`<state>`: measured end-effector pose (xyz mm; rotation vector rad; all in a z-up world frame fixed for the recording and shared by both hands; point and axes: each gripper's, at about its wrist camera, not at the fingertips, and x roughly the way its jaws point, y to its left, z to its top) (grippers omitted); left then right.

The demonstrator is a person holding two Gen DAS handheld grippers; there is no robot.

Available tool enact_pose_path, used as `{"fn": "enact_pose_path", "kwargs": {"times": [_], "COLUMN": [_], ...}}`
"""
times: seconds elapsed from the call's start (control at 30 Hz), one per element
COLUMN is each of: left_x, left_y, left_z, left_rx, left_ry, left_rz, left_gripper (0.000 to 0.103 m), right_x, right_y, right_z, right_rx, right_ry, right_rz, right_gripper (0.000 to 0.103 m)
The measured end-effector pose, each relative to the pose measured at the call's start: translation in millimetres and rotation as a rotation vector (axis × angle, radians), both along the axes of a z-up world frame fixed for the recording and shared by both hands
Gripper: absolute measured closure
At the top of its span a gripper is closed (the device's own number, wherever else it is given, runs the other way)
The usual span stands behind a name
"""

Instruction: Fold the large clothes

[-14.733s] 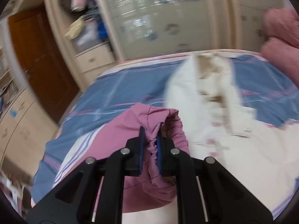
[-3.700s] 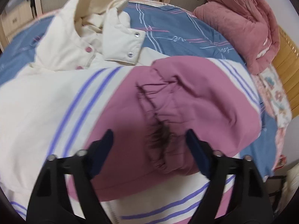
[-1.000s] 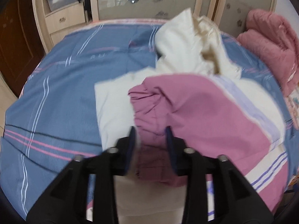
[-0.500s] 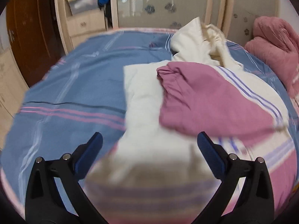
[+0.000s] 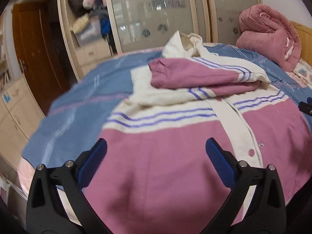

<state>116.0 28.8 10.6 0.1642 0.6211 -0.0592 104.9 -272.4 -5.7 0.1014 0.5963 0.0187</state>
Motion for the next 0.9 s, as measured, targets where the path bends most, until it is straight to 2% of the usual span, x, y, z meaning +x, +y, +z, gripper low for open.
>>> {"fn": "enact_pose_path", "kwargs": {"times": [0.33,0.9], "left_x": [-3,-3], "left_y": [-9,-8], "left_z": [1,4], "left_rx": [-0.008,-0.034], "left_ry": [-0.017,-0.018], "left_rz": [-0.019,-0.021], "left_gripper": [0.002,0.002], "right_x": [1,0], "right_y": [4,10], "right_z": [-2,1], "right_rx": [-0.016,0.012], "right_ry": [0.005,-0.003], "right_rz": [-0.004,0.03], "right_gripper": [0.001,0.001]}}
